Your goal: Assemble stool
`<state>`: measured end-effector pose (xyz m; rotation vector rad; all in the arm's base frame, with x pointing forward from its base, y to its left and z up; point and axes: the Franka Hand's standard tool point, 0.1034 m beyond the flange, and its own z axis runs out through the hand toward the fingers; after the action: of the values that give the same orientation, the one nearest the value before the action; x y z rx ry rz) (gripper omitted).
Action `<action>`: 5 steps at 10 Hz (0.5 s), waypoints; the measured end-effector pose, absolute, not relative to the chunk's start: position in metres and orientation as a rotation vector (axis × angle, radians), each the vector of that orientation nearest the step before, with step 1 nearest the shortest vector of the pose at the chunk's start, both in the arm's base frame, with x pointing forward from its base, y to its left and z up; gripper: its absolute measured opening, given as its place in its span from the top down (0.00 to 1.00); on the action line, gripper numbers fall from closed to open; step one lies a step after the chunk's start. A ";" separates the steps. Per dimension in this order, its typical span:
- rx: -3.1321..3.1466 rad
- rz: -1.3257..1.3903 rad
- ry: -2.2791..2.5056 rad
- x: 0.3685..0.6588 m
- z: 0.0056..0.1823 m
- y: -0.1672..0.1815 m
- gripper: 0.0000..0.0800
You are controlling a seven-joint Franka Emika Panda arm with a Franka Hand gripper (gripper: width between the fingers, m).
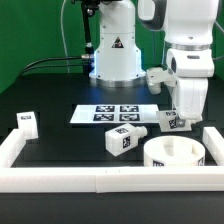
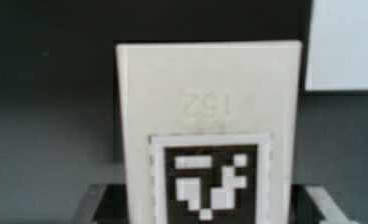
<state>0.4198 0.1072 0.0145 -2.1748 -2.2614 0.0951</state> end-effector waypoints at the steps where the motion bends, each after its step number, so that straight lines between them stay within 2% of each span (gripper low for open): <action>1: -2.122 0.097 -2.312 0.420 0.014 0.106 0.58; 5: -1.385 0.174 -2.831 0.418 0.013 0.108 0.58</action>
Offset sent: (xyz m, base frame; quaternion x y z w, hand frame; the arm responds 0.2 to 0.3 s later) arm -0.0041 0.0154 -0.0089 0.0433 -0.0294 -0.4250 0.9037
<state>0.4185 0.1080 0.0125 -1.3854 -2.8306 0.1739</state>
